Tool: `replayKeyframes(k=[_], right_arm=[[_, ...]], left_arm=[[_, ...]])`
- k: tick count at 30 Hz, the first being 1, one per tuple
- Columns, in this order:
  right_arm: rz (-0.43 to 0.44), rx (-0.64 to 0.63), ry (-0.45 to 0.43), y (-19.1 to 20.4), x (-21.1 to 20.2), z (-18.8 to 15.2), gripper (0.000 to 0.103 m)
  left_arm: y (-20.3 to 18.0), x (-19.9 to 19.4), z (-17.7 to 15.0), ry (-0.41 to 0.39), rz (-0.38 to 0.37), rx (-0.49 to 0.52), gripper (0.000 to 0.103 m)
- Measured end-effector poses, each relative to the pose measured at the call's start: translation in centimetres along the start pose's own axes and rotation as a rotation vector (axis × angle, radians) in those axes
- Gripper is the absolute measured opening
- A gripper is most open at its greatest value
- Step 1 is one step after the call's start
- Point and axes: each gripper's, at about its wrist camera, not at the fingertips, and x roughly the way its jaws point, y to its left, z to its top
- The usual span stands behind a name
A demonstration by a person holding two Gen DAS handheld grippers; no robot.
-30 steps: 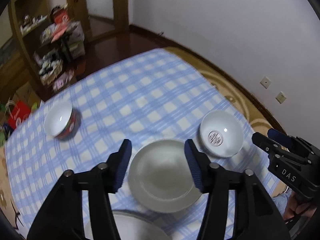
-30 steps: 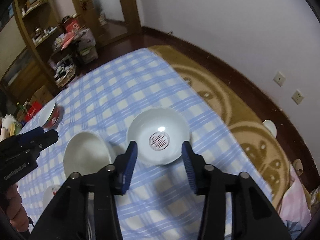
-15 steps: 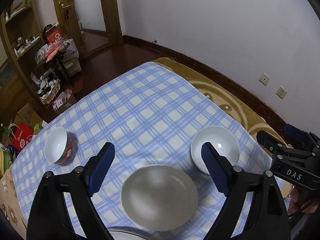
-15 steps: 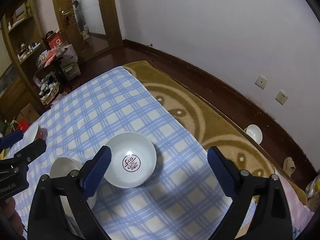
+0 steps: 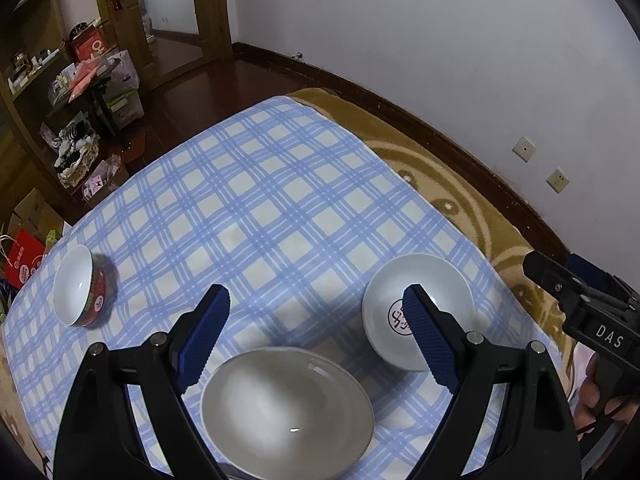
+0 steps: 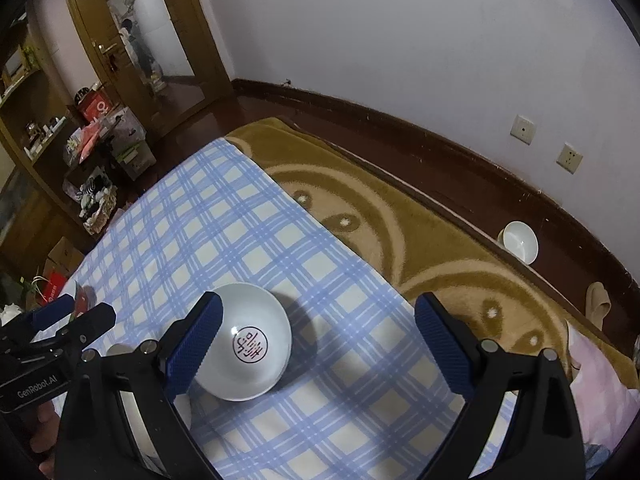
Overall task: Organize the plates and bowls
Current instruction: 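Move both open grippers to the white bowl with the red logo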
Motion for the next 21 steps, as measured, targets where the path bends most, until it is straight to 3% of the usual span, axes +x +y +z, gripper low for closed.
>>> replayKeyframes(k=[21], right_arm=[[0.018, 0.008, 0.103, -0.6, 4.4, -0.1, 0.101]], left_arm=[[-1.4, 6.4, -0.4, 0.113, -0.015, 0.012, 0.087]])
